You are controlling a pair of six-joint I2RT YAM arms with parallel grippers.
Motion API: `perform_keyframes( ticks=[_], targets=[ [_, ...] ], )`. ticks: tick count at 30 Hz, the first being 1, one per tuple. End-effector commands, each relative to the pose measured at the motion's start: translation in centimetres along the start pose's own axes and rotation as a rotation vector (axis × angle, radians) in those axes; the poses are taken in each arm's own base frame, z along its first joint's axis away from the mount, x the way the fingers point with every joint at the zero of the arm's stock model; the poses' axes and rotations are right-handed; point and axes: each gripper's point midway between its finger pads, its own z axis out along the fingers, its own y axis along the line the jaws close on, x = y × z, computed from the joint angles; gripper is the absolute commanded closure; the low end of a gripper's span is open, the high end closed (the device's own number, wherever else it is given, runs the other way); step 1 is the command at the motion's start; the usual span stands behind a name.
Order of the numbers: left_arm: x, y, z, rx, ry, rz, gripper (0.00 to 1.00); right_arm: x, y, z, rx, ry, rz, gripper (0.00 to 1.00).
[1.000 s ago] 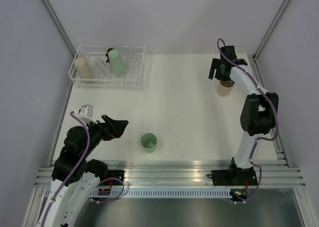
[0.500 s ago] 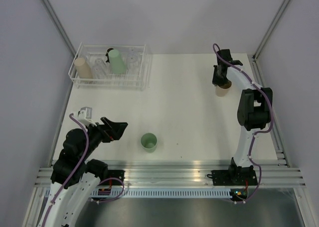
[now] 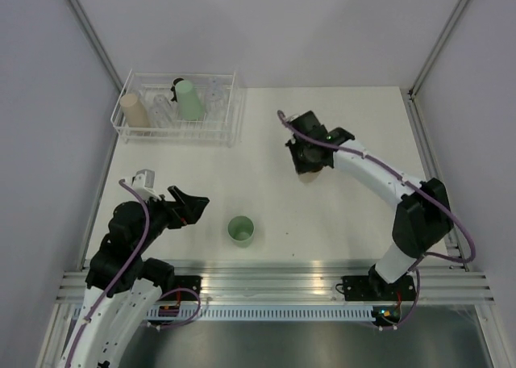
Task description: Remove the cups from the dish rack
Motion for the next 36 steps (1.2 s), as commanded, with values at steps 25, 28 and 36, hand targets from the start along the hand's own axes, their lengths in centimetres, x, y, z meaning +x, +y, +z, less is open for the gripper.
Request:
perform_keyframes(
  ticks=[25, 28, 36],
  targets=[
    [-1.7, -0.5, 1.4, -0.001, -0.042, -0.010, 0.00, 17.9, 21.4, -5.3, -0.306, 0.024, -0.536, 0.99],
    [-1.6, -0.5, 1.3, -0.003, -0.042, -0.011, 0.00, 18.1, 21.6, -5.1, -0.276, 0.026, -0.553, 0.84],
    [-2.0, -0.7, 1.0, 0.002, -0.056, -0.009, 0.00, 17.4, 23.0, -9.1, -0.379, -0.035, -0.572, 0.32]
  ],
)
